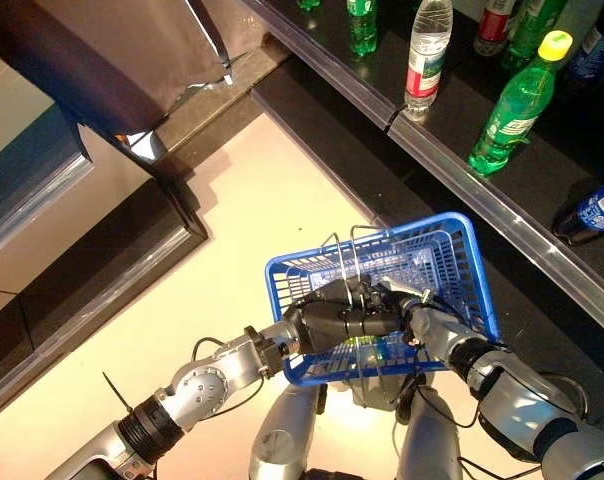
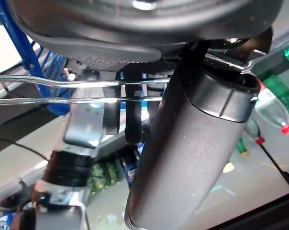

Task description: Pick up the drink and place into the basket.

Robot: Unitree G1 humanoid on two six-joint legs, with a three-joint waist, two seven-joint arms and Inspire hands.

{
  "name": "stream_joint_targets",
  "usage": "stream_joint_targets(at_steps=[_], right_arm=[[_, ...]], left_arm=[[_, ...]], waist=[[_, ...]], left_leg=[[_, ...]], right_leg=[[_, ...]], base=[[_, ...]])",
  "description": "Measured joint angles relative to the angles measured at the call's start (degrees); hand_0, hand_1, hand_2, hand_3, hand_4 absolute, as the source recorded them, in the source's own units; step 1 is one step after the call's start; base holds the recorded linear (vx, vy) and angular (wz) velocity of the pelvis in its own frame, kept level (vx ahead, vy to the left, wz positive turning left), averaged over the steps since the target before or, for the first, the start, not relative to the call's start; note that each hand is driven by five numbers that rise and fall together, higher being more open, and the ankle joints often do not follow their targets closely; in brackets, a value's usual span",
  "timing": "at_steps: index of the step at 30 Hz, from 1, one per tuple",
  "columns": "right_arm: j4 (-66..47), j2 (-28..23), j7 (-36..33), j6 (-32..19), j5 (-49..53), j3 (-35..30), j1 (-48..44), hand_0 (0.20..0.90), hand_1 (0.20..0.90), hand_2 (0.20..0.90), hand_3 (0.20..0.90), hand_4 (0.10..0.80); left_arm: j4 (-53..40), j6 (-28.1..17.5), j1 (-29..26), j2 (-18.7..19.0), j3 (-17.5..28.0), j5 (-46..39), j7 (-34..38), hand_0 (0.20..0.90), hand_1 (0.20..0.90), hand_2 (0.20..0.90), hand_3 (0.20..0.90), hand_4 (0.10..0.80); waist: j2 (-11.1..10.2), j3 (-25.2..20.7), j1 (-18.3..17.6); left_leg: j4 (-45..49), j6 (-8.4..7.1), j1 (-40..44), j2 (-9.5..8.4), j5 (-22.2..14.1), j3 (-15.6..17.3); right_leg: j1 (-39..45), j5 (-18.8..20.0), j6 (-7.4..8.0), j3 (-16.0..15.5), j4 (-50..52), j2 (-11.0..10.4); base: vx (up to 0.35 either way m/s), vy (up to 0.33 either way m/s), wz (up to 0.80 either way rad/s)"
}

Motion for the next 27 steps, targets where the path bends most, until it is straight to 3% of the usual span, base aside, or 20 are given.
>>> stream_joint_targets(at_steps=[13, 14, 15, 17, 18, 19, 27], right_arm=[[5.65, 1.92, 2.86, 7.74, -7.34, 0.50, -3.88, 0.300, 0.300, 0.300, 0.200, 0.100], [5.84, 1.96, 2.86, 7.75, -7.37, 0.48, -3.89, 0.356, 0.356, 0.356, 0.266, 0.166], [6.02, 2.05, 2.87, 7.75, -7.37, 0.47, -3.90, 0.476, 0.476, 0.476, 0.406, 0.306], [6.08, 2.30, 2.87, 7.75, -7.36, 0.44, -3.90, 0.773, 0.773, 0.773, 0.752, 0.652], [6.07, 2.35, 2.87, 7.70, -7.36, 0.43, -3.90, 0.799, 0.799, 0.799, 0.782, 0.682], [6.06, 2.46, 2.86, 7.66, -7.36, 0.41, -3.90, 0.900, 0.900, 0.900, 0.900, 0.800], [5.90, 2.89, 2.85, 7.67, -7.36, 0.28, -3.89, 0.900, 0.900, 0.900, 0.900, 0.800]], left_arm=[[2.31, 0.10, -2.54, -2.92, -4.23, 0.04, 1.87, 0.300, 0.300, 0.300, 0.200, 0.100], [2.33, 0.10, -2.54, -3.20, -4.32, 0.08, 1.93, 0.300, 0.300, 0.300, 0.200, 0.100], [2.35, 0.10, -2.55, -3.36, -4.33, 0.12, 2.00, 0.300, 0.300, 0.300, 0.200, 0.100], [2.39, 0.10, -2.61, -3.38, -4.32, 0.16, 2.04, 0.300, 0.300, 0.300, 0.200, 0.100], [2.39, 0.09, -2.69, -3.36, -4.32, 0.16, 2.08, 0.300, 0.300, 0.300, 0.200, 0.100], [2.39, 0.09, -2.76, -3.34, -4.32, 0.16, 2.17, 0.300, 0.300, 0.300, 0.200, 0.100], [2.38, 0.06, -3.53, -3.36, -4.32, 0.16, 3.31, 0.300, 0.300, 0.300, 0.200, 0.100]], waist=[[-0.25, -0.11, 0.00], [-0.27, -0.12, -0.03], [-0.31, -0.14, -0.06], [-0.38, -0.17, -0.08], [-0.39, -0.18, -0.04], [-0.47, -0.21, -0.02], [-1.17, -0.45, 0.00]], left_leg=[[0.73, -0.32, -1.71, -0.25, 0.27, -1.10], [0.73, -0.32, -1.71, -0.25, 0.26, -1.09], [0.72, -0.32, -1.71, -0.25, 0.26, -1.09], [0.70, -0.32, -1.70, -0.25, 0.26, -1.09], [0.70, -0.32, -1.70, -0.26, 0.26, -1.09], [0.69, -0.32, -1.70, -0.26, 0.26, -1.09], [0.36, -0.26, -1.48, -0.25, 0.30, -1.08]], right_leg=[[-1.27, -0.31, -0.21, -0.86, 1.19, -0.32], [-1.27, -0.30, -0.20, -0.86, 1.17, -0.32], [-1.27, -0.30, -0.18, -0.86, 1.16, -0.32], [-1.27, -0.29, -0.17, -0.85, 1.13, -0.31], [-1.27, -0.24, -0.09, -0.85, 1.12, -0.32], [-1.27, -0.14, 0.08, -0.85, 1.12, -0.32], [-0.99, 0.02, 0.22, -0.87, 0.66, -0.29]], base=[[-0.001, 0.000, 0.04], [0.000, 0.000, 0.00], [0.000, 0.000, 0.00], [0.000, 0.000, 0.00], [0.000, 0.000, 0.00], [0.000, 0.000, 0.00], [0.000, 0.000, 0.00]])
